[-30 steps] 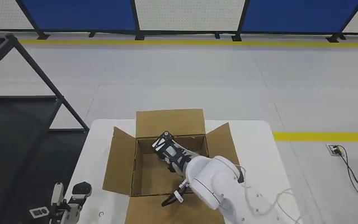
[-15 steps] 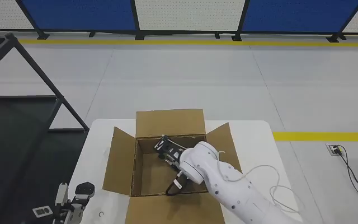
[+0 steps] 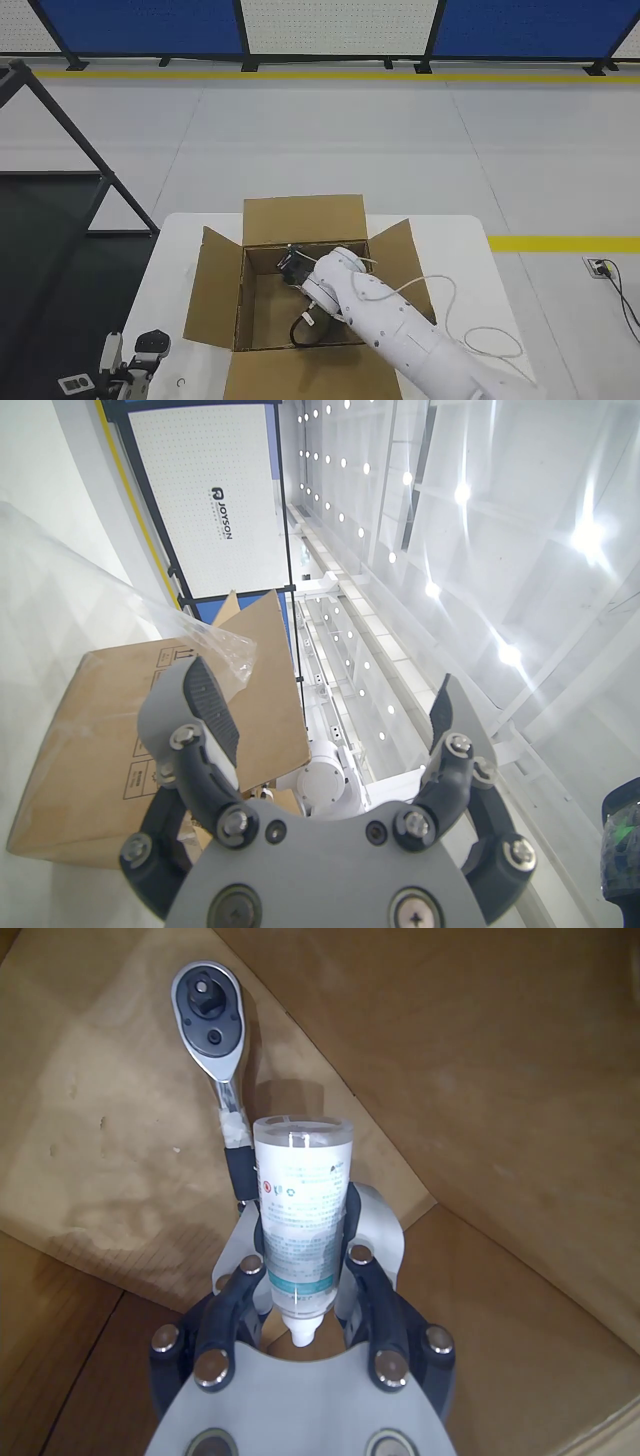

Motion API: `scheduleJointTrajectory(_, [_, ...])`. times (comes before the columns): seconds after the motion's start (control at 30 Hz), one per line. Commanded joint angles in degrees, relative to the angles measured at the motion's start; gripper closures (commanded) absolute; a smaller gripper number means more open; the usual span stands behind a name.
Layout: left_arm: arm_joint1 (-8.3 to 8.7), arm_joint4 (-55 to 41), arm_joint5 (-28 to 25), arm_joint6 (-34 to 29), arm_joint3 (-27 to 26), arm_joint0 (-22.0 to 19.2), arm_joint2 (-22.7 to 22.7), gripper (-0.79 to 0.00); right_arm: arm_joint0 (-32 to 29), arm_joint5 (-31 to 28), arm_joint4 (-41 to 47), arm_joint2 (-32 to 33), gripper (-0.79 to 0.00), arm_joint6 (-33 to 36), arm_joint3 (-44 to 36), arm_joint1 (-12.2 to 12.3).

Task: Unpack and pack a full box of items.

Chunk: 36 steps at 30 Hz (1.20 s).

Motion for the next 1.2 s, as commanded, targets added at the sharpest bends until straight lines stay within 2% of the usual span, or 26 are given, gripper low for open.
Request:
scheduleJointTrajectory(0.0, [-0.01,0.3,0.0,-0.1,0.0,0.1,0.0,-0.785,0.6,-0.4,0.5,-0.1,-0.117,-0.5,2.3,-0.8])
scheduleJointTrajectory(0.07, [0.01,0.9,0.4,-0.5,0.1,0.2,0.1,-0.785,1.1,-0.9,1.0,-0.1,-0.157,-0.9,4.4,-1.6])
scheduleJointTrajectory(0.1, [0.03,0.9,0.8,-0.8,0.1,0.2,0.2,-0.785,1.4,-1.1,1.2,-0.1,-0.209,-1.2,5.3,-2.0])
scheduleJointTrajectory(0.23, [0.06,1.6,1.5,-1.0,0.2,0.1,0.0,-0.785,2.2,-1.8,1.6,-0.1,-0.289,-2.1,8.3,-3.3])
scheduleJointTrajectory(0.47, [0.19,3.3,2.0,-2.7,0.1,0.3,0.0,-0.785,2.9,-2.8,1.8,0.4,-0.336,-4.1,10.8,-4.7])
scheduleJointTrajectory(0.7, [0.44,4.0,1.5,-6.2,0.3,1.1,-0.2,-0.785,2.8,-4.1,1.4,1.6,-0.379,-5.7,9.6,-4.6])
scheduleJointTrajectory(0.87, [0.75,4.7,1.9,-9.5,0.7,1.9,-0.9,-0.785,1.7,-5.7,0.4,3.6,-0.391,-7.1,5.0,-3.2])
scheduleJointTrajectory(0.93, [0.89,5.8,2.2,-10.8,0.9,2.2,-1.1,-0.785,0.7,-6.0,-0.5,4.7,-0.44,-7.2,2.0,-2.1])
scheduleJointTrajectory(0.97, [0.94,6.3,2.2,-11.2,0.9,2.2,-1.1,-0.785,0.1,-6.3,-1.0,5.4,-0.471,-7.1,0.1,-1.5])
scheduleJointTrajectory(1.1, [1.17,8.9,2.7,-12.6,1.3,2.3,-1.2,-0.785,-3.9,-7.3,-3.1,10.4,-0.493,-7.7,-9.8,2.1])
scheduleJointTrajectory(1.13, [1.21,10.5,2.5,-12.4,1.4,2.1,-1.2,-0.785,-5.6,-7.5,-3.7,12.3,-0.533,-8.2,-13.0,3.2])
scheduleJointTrajectory(1.17, [1.23,12.4,2.4,-11.8,1.6,1.9,-1.1,-0.785,-7.5,-8.1,-4.4,14.5,-0.659,-8.6,-16.6,4.4])
